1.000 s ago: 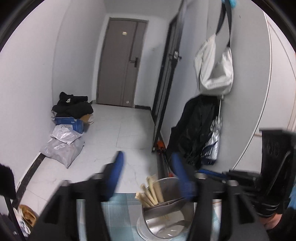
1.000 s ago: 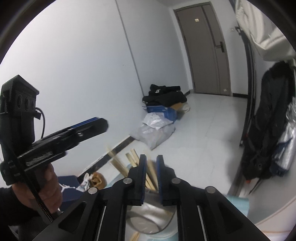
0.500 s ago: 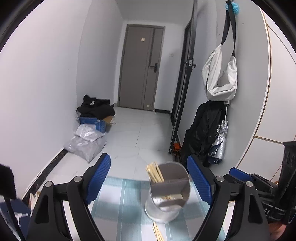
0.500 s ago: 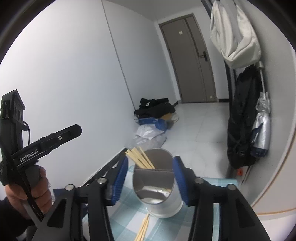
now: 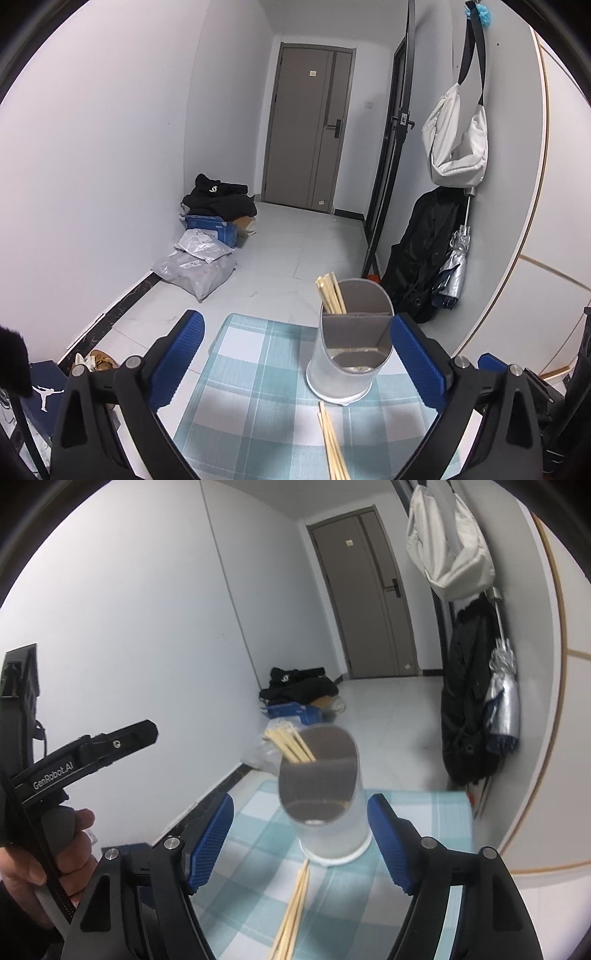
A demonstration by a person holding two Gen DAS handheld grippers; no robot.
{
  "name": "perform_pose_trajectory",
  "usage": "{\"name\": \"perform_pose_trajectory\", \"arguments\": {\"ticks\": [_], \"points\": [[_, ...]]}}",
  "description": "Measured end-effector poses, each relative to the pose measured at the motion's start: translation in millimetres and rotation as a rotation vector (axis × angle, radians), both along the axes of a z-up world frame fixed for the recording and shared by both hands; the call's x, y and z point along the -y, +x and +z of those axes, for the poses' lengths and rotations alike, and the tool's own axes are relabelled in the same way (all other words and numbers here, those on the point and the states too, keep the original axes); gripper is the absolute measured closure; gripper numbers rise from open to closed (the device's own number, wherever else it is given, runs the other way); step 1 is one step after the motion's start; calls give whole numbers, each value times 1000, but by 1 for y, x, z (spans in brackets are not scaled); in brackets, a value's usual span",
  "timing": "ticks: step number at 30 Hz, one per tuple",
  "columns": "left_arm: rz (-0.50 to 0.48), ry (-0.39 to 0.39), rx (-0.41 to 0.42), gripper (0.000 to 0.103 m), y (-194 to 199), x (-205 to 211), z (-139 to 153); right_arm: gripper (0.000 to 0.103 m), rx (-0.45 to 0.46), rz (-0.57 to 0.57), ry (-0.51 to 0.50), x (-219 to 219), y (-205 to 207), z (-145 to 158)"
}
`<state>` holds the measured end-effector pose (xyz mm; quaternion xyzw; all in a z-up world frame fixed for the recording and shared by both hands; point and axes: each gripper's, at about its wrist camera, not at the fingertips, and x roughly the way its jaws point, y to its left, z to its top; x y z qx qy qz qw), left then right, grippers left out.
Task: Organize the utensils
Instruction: 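Open both tools and withdraw them from the holder toward the loose chopsticks, then lower the right tool to the loose chopsticks and pinch one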
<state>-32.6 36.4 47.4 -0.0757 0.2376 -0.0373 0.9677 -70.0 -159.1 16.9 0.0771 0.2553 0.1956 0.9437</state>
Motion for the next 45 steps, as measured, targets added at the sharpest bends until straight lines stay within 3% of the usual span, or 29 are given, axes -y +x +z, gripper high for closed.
{"name": "perform_pose_trajectory", "arguments": {"ticks": [10,17,29,40,45], "points": [[11,9,-49,4,5,3,-37,28,-91,-45,-92,0,-5,-39],[48,-30,-149,4,19,-11,-72,28,-217,-72,-139,0,10,-74],[101,-34,-271,4,53,-29,-92,28,-418,-10,-232,-26,44,-132],[117,-50,-335,4,59,-38,-98,57,-515,74,-345,-63,62,-168],[127,-66,-347,4,62,-43,-98,62,-516,72,-366,-70,63,-170]]}}
